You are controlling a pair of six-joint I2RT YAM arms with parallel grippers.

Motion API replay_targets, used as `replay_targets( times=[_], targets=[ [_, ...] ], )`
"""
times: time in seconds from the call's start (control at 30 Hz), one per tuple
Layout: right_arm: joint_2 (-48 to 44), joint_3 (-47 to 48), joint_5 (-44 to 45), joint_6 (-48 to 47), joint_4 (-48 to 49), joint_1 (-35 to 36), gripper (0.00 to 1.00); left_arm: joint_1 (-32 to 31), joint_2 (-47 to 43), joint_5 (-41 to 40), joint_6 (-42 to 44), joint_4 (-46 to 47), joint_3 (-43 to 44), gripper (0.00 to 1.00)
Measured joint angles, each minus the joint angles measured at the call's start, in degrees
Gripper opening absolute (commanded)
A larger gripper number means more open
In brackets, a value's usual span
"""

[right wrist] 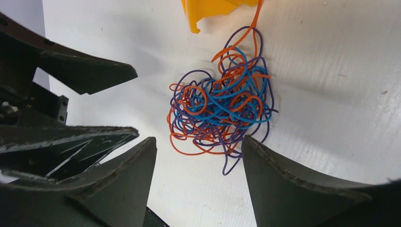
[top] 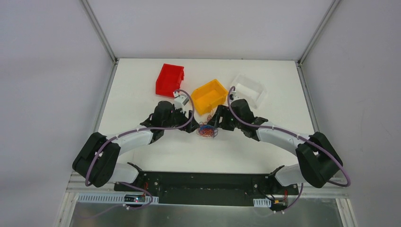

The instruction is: Untangle the cables

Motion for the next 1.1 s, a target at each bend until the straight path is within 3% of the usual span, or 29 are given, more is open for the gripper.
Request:
replay_targets(
  times=[0.23,0.4,0.63,0.73,0.87,1.03,1.1],
  targets=[
    [-3.1,-4.2,-0.1,0.9,-0.2,0.0,0.52,0.0,4.9,1.3,-0.3,-2.1,2.9,0.73],
    [-3.1,-6.7,-0.7,1.7,-0.7,0.4,0.36,0.0,7.8,3.0,-0.7,-2.3,4.5,0.69],
    [-2.0,-7.1,-2.6,1.8,0.6,1.7,0.35,0.0,10.4,6.0,-1.2,-3.2,6.4,0.68],
    [-0.3,-7.0,-2.9,1.7,0.7,2.4,0.29,0.0,12.0,7.0,-1.6,-3.3,7.3,0.67],
    [1.5,-7.0,-2.6,1.6,0.7,2.6,0.03,0.0,13.8,8.0,-2.4,-3.3,8.0,0.58],
    [1.6,-7.0,-2.0,1.6,0.7,2.6,0.00,0.0,17.2,10.3,-3.4,-3.4,10.4,0.39],
    [1.4,-7.0,-1.8,1.6,0.7,2.6,0.00,0.0,18.2,10.9,-3.8,-3.4,11.1,0.22]
  ],
)
